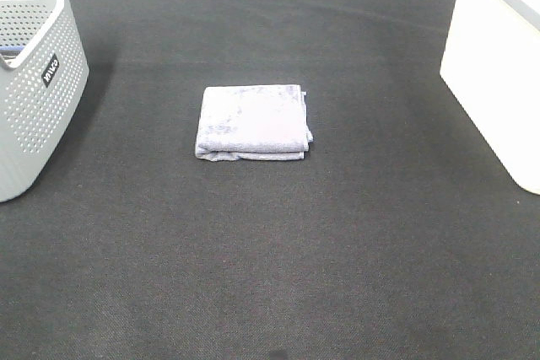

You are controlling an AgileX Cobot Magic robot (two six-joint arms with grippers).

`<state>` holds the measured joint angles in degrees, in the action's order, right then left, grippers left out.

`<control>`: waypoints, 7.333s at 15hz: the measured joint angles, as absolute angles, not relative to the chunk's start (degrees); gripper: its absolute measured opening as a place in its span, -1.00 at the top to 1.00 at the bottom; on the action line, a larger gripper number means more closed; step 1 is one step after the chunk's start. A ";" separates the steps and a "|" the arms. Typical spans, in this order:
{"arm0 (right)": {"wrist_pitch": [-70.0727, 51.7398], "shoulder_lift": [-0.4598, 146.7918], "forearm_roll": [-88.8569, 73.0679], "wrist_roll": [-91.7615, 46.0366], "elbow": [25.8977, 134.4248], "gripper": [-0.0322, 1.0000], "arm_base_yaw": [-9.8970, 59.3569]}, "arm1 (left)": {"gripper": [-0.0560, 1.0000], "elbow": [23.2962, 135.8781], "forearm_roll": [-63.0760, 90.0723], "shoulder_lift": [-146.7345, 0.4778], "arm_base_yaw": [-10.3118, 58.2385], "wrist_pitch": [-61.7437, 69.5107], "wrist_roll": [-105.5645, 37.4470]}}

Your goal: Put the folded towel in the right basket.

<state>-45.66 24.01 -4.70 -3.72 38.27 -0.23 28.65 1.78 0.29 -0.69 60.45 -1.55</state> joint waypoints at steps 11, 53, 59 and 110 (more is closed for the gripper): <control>-51.45 84.86 -15.30 -13.52 85.03 -0.52 -0.52 | -0.94 28.65 1.78 0.29 -0.69 60.45 -1.55; -65.09 153.15 -42.46 -13.81 130.69 0.77 15.01 | -0.94 28.65 1.72 0.29 -0.69 60.45 -1.55; -65.15 140.20 -37.18 -15.30 130.69 0.77 15.24 | -0.94 28.65 1.72 0.29 -0.69 60.45 -1.55; -69.90 105.48 -14.38 -6.02 118.66 -0.55 -1.26 | -0.94 28.65 1.72 0.29 -0.69 60.45 -1.55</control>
